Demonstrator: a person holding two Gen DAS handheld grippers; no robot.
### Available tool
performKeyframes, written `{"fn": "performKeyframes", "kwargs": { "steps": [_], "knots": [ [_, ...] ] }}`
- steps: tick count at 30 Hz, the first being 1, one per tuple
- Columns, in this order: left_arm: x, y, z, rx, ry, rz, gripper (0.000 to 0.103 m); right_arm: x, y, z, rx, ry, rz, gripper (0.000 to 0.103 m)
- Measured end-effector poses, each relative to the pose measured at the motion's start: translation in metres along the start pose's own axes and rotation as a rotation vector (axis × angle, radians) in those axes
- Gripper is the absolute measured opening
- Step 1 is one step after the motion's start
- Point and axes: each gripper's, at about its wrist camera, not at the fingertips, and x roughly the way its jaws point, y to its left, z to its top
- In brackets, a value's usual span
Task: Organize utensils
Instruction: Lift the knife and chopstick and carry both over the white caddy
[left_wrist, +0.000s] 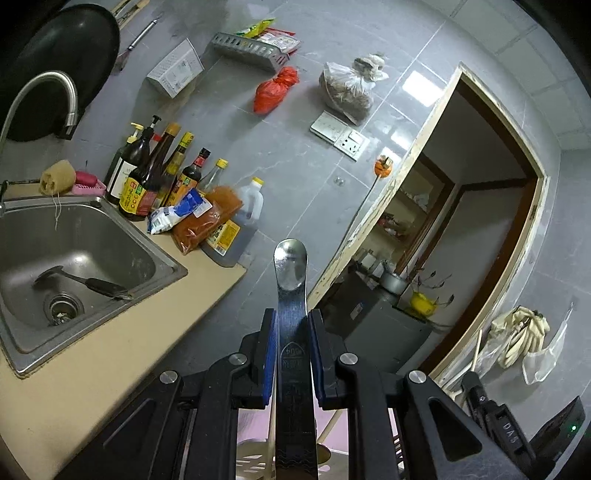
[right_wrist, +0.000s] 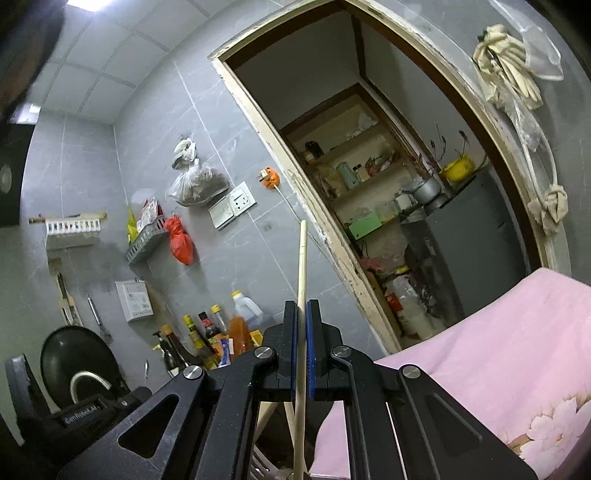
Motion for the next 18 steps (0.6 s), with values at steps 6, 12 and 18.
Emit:
{"fn": "performKeyframes", "kwargs": {
  "steps": [6, 12, 18],
  "knots": [
    [0.002, -0.002, -0.005, 0.021, -0.032, -0.009, 0.016, -0.003, 0.000, -0.005, -0.017, -0.014, -0.014, 0.004],
    [0.005, -0.003, -0.017, 0.040, -0.011, -0.001, 0.016, -0.004, -0.004, -0.015, -0.031, 0.004, -0.050, 0.004],
    [0.004, 0.003, -0.019, 0.018, -0.010, -0.014, 0.016, -0.006, 0.005, -0.024, -0.123, 0.016, -0.074, 0.004]
  ]
}}
